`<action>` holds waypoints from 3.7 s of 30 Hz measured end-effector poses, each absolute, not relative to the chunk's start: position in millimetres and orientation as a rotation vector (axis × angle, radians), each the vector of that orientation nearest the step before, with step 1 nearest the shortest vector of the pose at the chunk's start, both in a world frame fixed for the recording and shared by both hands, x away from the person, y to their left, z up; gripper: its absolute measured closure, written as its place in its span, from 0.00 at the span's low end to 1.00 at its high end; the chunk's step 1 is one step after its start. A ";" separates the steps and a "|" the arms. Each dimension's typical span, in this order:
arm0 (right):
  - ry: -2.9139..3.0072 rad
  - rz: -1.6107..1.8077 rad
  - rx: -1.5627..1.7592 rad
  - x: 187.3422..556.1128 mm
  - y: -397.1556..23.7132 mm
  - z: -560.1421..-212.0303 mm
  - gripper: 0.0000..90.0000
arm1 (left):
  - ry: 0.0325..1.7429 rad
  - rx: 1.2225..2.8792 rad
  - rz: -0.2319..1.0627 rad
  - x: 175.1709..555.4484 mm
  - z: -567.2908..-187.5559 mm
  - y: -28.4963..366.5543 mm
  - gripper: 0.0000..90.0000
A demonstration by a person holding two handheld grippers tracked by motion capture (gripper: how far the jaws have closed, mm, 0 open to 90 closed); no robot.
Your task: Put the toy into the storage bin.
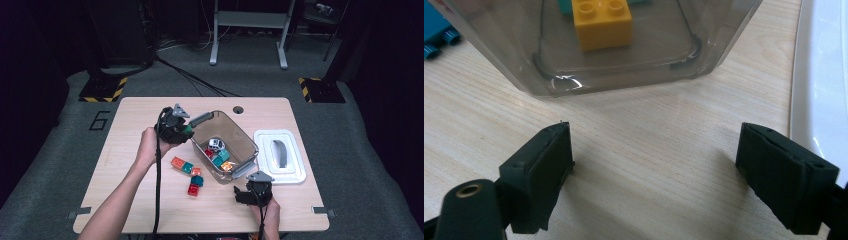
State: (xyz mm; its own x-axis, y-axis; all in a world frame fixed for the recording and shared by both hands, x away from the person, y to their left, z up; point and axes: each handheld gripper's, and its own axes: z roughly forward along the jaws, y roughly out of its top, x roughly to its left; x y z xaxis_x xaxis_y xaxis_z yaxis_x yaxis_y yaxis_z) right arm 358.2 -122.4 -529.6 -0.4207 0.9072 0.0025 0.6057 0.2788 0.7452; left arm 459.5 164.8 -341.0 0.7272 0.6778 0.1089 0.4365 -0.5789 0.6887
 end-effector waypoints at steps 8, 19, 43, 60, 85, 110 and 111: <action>2.128 0.954 1.361 358.2 -122.4 -529.6 0.16 | 0.802 2.296 0.497 465.1 -337.6 145.9 0.74; 2.126 0.954 1.363 358.2 -122.3 -529.6 0.16 | 0.783 2.309 0.496 474.1 -340.1 124.2 0.74; 2.124 0.952 1.363 358.1 -122.2 -529.6 0.16 | 0.824 2.367 0.415 491.0 -374.1 108.6 0.74; 2.131 0.954 1.360 358.1 -122.4 -529.6 0.16 | 0.845 2.420 0.351 494.4 -388.6 112.7 0.73; 2.128 0.953 1.361 358.1 -122.4 -529.6 0.16 | 0.888 2.323 0.447 466.5 -363.5 153.2 0.16; 2.126 0.953 1.360 358.1 -122.2 -529.7 0.16 | 1.134 2.317 0.419 462.8 -443.3 211.3 0.03; 2.127 0.953 1.360 358.1 -122.3 -529.6 0.16 | 1.157 2.304 0.420 464.2 -454.2 212.8 0.04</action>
